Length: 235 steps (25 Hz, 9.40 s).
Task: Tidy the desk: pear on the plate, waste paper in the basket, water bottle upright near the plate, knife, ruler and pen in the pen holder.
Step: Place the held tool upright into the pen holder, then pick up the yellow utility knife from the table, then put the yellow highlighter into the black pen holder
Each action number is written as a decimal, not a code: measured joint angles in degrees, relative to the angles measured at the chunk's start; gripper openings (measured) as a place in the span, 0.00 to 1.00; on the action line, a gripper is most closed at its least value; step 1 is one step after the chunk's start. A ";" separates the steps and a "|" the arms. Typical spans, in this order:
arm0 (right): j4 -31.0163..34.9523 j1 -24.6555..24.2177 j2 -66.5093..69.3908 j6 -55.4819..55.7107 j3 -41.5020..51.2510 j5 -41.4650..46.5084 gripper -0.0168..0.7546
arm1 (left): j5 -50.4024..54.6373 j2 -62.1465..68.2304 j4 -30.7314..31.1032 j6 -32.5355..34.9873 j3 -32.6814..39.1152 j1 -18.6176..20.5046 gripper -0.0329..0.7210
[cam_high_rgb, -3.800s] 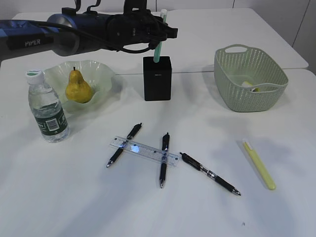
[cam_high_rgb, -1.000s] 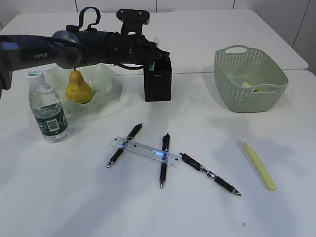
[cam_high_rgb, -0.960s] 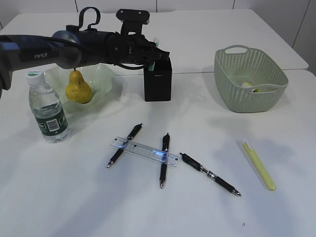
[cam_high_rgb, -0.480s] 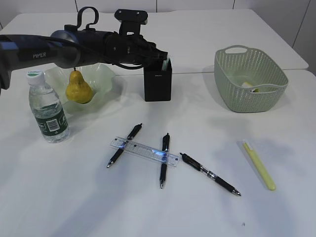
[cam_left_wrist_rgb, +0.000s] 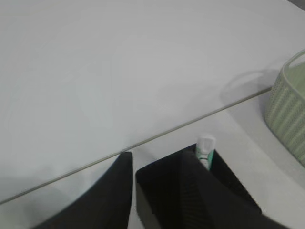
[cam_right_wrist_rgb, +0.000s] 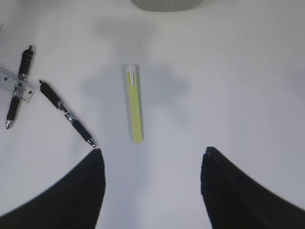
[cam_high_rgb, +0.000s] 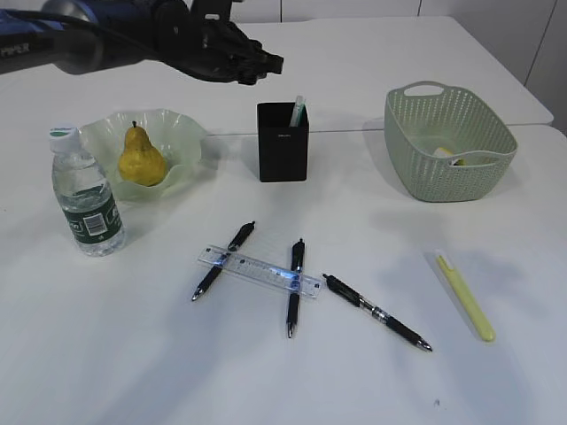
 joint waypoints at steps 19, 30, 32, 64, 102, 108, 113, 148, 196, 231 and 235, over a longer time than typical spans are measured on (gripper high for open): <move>6.89 0.00 3.47 -2.18 0.00 1.72 0.67 | 42.59 -28.77 14.06 -2.98 0.00 7.08 0.36; 10.59 0.00 20.55 -1.14 -3.08 0.83 0.67 | 58.14 -46.82 16.20 -3.58 -0.09 8.61 0.36; 10.59 0.00 24.38 -1.14 -3.69 -0.15 0.67 | 58.14 -49.25 16.85 -3.79 -0.23 8.61 0.36; -0.62 7.09 51.72 2.44 -13.52 -6.91 0.67 | 58.46 -53.24 18.78 -4.05 -0.27 8.61 0.36; -2.79 7.09 53.57 3.48 -13.52 -8.04 0.67 | 58.46 -53.24 18.91 -4.17 -0.27 8.61 0.36; -2.79 7.09 53.57 3.89 -13.52 -8.13 0.67 | 58.56 -53.24 18.91 -4.17 -0.27 8.61 0.36; -2.79 7.09 53.69 4.27 -13.52 -8.13 0.67 | 58.56 -52.99 18.91 -4.17 -0.27 8.61 0.36; -3.32 7.09 54.88 4.93 -13.64 -8.57 0.22 | 58.56 -52.99 20.28 -4.19 -0.27 8.61 0.36; 73.90 13.77 65.50 -71.73 -48.19 -46.96 0.22 | 58.25 -53.10 20.66 -4.29 -0.27 8.61 0.36; 87.62 14.49 74.60 -86.97 -48.19 -44.24 0.22 | 58.35 -53.10 20.93 -4.29 -0.27 8.61 0.36; 87.62 14.49 74.60 -86.97 -48.19 -44.06 0.22 | 58.35 -53.10 20.93 -4.29 -0.27 8.61 0.36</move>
